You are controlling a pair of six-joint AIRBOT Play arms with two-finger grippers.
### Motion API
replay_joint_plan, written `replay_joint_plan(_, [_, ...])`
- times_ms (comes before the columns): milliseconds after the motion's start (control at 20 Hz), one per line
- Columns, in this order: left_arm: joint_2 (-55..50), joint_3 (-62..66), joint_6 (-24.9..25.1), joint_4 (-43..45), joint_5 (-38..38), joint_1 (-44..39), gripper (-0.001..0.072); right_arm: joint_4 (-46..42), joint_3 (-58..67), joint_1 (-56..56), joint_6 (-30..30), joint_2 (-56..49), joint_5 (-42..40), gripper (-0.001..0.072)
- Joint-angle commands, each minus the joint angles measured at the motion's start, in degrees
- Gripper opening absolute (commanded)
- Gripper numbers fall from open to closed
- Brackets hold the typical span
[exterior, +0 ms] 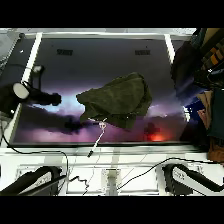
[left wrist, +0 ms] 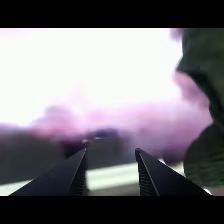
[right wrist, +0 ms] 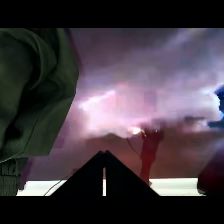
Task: Fold the clothes and pants, and hang the long-sleeved shirts on hangers.
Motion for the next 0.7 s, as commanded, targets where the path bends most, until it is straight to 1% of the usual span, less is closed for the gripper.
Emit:
replay_joint_plan(0, [-1.0, -9.8, 12.6, -11.2, 4.7, -0.2, 0.0375, 0.0, 0.0, 0.1, -0.4, 0.0, -0.8, 0.0017])
replay_joint_plan(100, [-1.4, -12.9, 24.3, -16.8, 4.0, -1.4, 0.0375, 0.0, 0.0, 0.1, -0.4, 0.0, -2.3, 0.0017])
replay_joint_plan(200, [-1.4, -14.5, 33.0, -19.7, 3.4, -3.4, 0.0381, 0.0, 0.0, 0.1, -0.4, 0.0, -3.3, 0.0017])
replay_joint_plan(250, [-1.4, -14.8, 34.9, -19.8, 3.4, -4.7, 0.0383, 0.0, 0.0, 0.1, -0.4, 0.0, -3.7, 0.0017])
replay_joint_plan(300, [-1.4, -15.0, 35.8, -19.8, 3.4, -6.0, 0.043, 0.0, 0.0, 0.1, -0.4, 0.0, -4.1, 0.0017])
replay_joint_plan(350, [-1.4, -15.0, 36.4, -19.8, 3.3, -7.4, 0.0445, 0.0, 0.0, 0.1, -0.4, 0.0, -4.5, 0.0017])
replay_joint_plan(450, [-1.3, -15.0, 37.9, -19.8, 2.5, -10.4, 0.0445, 0.0, 0.0, 0.1, -0.4, 0.0, -4.7, 0.0017])
replay_joint_plan(550, [-1.3, -15.0, 38.3, -19.5, 2.2, -13.0, 0.0457, 0.0, 0.0, 0.1, -0.4, 0.0, -4.7, 0.0017])
replay_joint_plan(600, [-1.4, -15.0, 39.1, -19.5, 2.2, -13.7, 0.0608, 0.0, 0.0, 0.1, -0.4, 0.0, -4.7, 0.0017])
replay_joint_plan(650, [-1.3, -15.0, 39.4, -19.5, 2.8, -14.4, 0.0696, 0.0, 0.0, 0.1, -0.4, 0.0, -4.7, 0.0017])
